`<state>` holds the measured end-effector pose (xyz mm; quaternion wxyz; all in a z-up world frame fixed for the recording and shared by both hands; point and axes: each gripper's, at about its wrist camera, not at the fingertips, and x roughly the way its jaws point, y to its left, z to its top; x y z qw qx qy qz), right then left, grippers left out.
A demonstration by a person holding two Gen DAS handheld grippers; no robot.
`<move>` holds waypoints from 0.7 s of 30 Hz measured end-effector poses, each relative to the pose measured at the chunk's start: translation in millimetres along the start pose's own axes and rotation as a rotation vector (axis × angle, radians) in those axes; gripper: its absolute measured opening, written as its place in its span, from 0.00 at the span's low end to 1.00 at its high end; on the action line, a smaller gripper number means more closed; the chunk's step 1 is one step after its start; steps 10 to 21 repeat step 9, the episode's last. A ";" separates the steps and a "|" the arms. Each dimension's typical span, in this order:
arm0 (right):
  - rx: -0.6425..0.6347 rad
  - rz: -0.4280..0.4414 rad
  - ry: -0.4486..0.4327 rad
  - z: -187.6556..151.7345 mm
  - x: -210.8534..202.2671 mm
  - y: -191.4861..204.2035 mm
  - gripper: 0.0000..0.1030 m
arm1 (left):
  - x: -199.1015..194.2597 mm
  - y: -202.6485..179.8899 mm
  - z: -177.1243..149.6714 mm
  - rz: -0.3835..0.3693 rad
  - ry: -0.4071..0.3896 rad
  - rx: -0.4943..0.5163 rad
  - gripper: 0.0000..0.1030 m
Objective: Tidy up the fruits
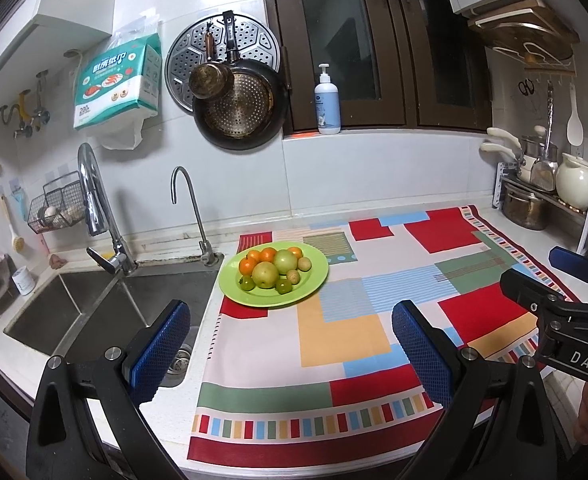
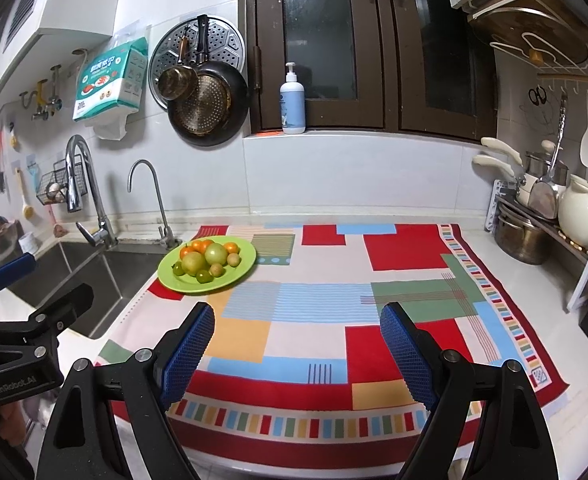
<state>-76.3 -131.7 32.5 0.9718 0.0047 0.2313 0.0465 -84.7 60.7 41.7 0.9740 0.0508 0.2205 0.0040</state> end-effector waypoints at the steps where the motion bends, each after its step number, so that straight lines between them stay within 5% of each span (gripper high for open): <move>1: 0.001 -0.001 0.001 -0.3 -0.2 -0.8 0.83 | 0.5 -0.4 0.0 0.000 0.001 0.000 1.00; 21: 0.005 -0.005 0.010 1.7 5.8 -2.9 0.83 | 8.8 -1.5 2.1 -0.014 0.010 -0.002 1.00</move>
